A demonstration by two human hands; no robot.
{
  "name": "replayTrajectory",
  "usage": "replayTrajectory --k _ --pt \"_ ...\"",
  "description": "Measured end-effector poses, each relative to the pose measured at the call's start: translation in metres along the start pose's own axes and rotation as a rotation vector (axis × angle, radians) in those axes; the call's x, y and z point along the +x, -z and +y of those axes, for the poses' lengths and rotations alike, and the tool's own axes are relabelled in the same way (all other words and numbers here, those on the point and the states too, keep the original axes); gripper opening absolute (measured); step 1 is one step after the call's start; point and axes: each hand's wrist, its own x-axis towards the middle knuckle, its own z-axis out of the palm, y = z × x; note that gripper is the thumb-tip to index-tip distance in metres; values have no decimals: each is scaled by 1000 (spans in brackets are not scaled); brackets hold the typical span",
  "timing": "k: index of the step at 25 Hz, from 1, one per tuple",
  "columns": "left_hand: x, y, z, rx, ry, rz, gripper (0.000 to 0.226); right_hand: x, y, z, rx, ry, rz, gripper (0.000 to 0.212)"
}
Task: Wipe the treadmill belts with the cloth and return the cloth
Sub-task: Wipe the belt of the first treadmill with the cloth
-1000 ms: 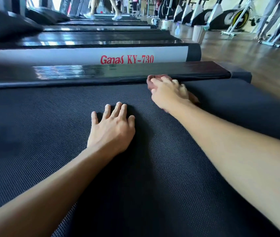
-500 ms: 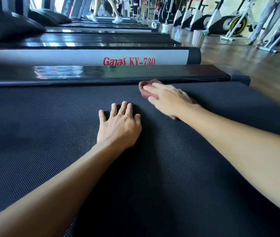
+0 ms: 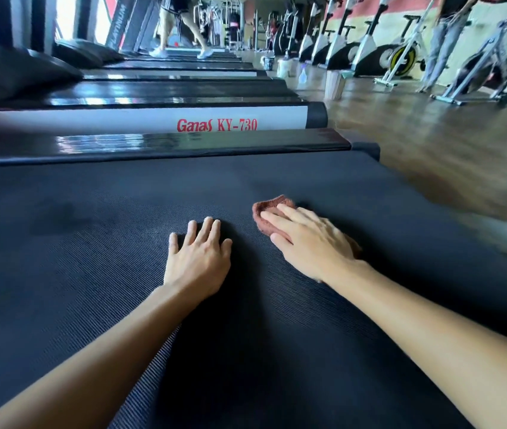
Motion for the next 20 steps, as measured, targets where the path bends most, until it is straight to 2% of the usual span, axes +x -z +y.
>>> replayTrajectory --k 5,11,14,18,20 --pt "-63 3 25 -14 22 -7 58 -90 16 1 26 28 -20 49" --pt "-93 9 58 -16 -12 -24 60 -200 39 13 20 91 -30 55" --pt "-104 9 78 -37 -94 -31 62 -208 51 49 44 7 -41 51" --pt "-109 3 107 -73 -197 -55 61 -184 50 77 -43 -227 5 52" --pt "-105 0 118 -69 -226 -35 58 -194 42 66 -71 -119 52 52"
